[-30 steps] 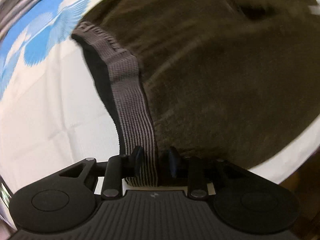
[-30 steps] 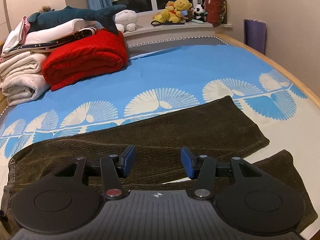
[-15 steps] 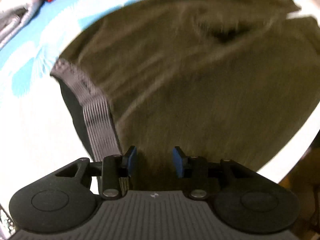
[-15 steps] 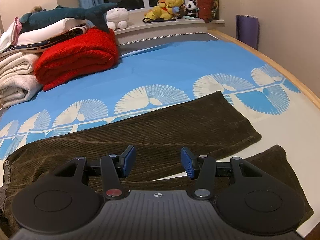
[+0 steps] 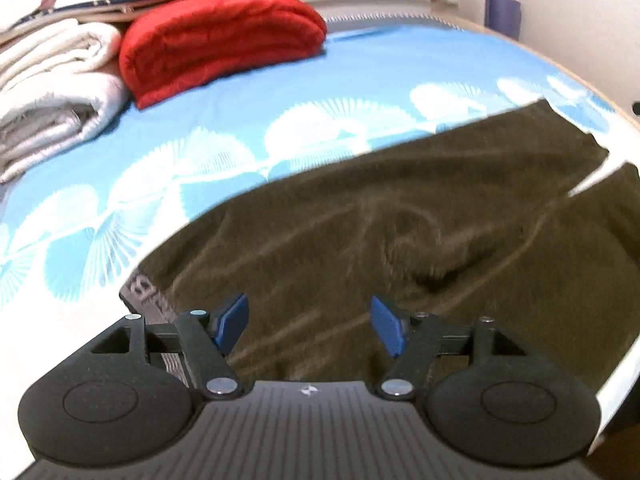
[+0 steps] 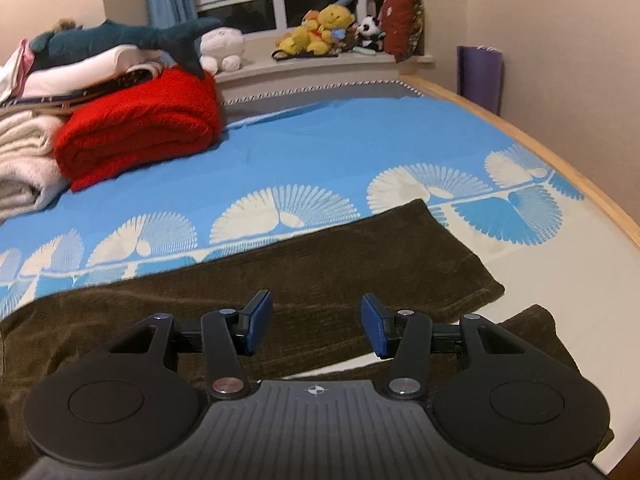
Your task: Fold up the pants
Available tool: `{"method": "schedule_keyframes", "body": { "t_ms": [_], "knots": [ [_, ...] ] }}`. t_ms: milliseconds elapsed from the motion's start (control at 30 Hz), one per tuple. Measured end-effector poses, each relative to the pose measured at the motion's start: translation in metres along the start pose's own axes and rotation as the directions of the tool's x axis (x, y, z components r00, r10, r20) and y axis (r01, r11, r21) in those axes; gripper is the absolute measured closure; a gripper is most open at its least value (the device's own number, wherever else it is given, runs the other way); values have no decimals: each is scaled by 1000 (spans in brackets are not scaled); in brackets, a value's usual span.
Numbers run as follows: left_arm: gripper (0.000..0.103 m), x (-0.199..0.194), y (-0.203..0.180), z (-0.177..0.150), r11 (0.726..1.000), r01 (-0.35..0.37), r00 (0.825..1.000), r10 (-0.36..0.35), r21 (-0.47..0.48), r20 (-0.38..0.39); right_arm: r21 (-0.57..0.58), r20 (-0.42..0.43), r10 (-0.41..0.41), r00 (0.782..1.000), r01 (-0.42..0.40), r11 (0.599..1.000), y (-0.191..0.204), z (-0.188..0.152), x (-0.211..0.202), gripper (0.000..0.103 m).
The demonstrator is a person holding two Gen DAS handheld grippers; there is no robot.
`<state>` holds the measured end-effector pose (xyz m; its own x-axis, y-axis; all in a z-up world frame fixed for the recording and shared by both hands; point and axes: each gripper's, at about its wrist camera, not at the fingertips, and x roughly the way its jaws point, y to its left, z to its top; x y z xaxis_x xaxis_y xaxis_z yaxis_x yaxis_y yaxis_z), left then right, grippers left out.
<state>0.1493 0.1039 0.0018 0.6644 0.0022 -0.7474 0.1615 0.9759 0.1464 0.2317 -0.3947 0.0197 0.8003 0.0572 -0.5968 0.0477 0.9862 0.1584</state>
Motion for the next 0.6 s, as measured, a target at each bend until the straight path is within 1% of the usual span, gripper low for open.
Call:
{"method": "schedule_keyframes", "body": {
  "t_ms": [67, 167, 367, 467, 500, 533, 567, 600],
  "knots": [
    [30, 1, -5, 7, 1000, -11, 1000, 11, -12, 18, 1, 20, -4, 1000, 4, 1000, 2, 0, -1, 52],
    [30, 7, -7, 15, 1000, -3, 1000, 4, -20, 29, 3, 39, -15, 999, 15, 1000, 4, 3, -1, 52],
    [30, 15, -20, 33, 999, -15, 999, 17, -44, 34, 92, 77, -7, 997, 0, 996, -5, 10, -4, 52],
    [30, 17, -18, 40, 997, -28, 999, 30, -65, 23, 109, 80, 8, 997, -17, 994, -7, 12, -4, 52],
    [34, 19, -14, 41, 996, -34, 999, 35, -83, 10, 107, 80, 14, 997, -23, 994, -7, 12, -4, 52],
    [48, 22, -10, 42, 994, -36, 999, 35, -103, -9, 106, 79, 23, 997, -31, 994, -6, 13, -4, 52],
    [60, 27, -6, 41, 991, -36, 998, 30, -132, -47, 104, 80, 33, 996, -41, 994, -6, 14, -4, 52],
    [89, 33, -2, 40, 987, -38, 996, 23, -159, -91, 104, 80, 42, 996, -50, 993, -6, 14, -4, 52]
  ]
}}
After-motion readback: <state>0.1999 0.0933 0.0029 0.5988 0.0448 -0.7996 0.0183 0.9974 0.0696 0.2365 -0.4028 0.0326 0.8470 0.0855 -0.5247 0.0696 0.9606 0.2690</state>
